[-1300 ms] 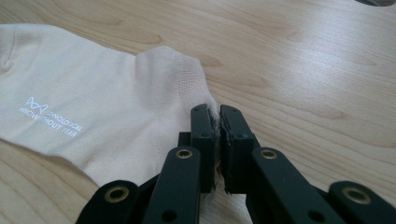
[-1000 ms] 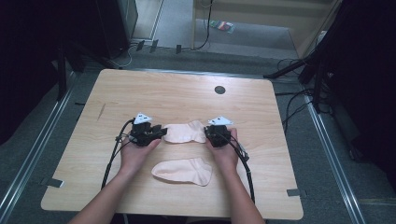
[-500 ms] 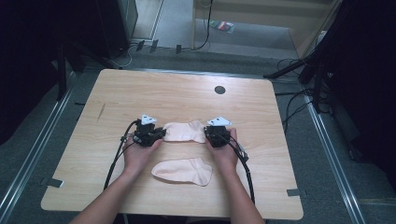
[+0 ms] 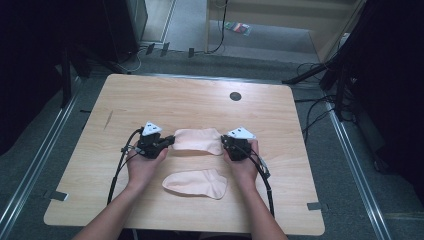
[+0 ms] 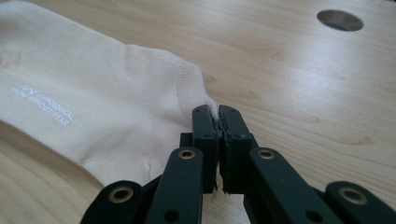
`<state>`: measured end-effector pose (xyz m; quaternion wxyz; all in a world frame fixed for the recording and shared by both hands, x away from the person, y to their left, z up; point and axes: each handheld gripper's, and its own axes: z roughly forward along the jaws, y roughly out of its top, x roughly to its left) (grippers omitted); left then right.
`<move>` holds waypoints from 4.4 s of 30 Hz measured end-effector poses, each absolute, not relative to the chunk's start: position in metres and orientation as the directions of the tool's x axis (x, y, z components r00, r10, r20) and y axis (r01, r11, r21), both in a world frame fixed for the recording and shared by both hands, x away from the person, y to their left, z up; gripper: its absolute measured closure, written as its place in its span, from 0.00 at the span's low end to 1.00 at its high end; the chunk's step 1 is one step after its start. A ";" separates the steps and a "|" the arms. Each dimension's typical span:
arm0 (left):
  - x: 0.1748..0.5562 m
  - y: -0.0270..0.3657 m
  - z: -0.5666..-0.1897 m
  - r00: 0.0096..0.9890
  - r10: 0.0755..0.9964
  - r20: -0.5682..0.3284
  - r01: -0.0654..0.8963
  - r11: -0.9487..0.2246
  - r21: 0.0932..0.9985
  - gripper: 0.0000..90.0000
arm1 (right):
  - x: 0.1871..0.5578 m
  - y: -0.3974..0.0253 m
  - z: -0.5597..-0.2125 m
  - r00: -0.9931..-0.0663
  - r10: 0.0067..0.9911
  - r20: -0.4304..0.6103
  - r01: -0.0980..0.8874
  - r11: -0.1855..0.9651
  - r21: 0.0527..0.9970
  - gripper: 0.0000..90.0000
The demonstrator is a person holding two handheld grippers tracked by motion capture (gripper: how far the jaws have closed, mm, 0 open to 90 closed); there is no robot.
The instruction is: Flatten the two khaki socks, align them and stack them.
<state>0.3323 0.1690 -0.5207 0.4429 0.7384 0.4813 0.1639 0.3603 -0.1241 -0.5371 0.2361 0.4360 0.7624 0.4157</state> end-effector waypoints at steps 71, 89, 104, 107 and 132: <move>0.207 0.168 -0.529 0.579 0.813 -0.059 0.504 -0.300 0.810 0.85 | 0.237 -0.138 -0.520 -0.621 0.779 0.084 0.559 0.365 0.745 0.90; 0.220 0.180 -0.538 0.584 0.791 -0.183 0.544 -0.213 0.812 0.88 | 0.236 -0.151 -0.531 -0.518 0.822 0.236 0.652 0.201 0.731 0.90; 0.208 0.176 -0.537 0.607 0.771 -0.194 0.531 -0.212 0.820 0.73 | 0.235 -0.157 -0.523 -0.471 0.866 0.167 0.568 0.153 0.809 0.97; 0.207 0.180 -0.533 0.598 0.781 -0.178 0.500 -0.189 0.845 0.84 | 0.228 -0.152 -0.516 -0.532 0.824 0.196 0.540 0.152 0.828 1.00; 0.215 0.180 -0.542 0.601 0.766 -0.229 0.544 -0.181 0.820 0.99 | 0.224 -0.119 -0.527 -0.609 0.775 0.169 0.547 0.256 0.797 1.00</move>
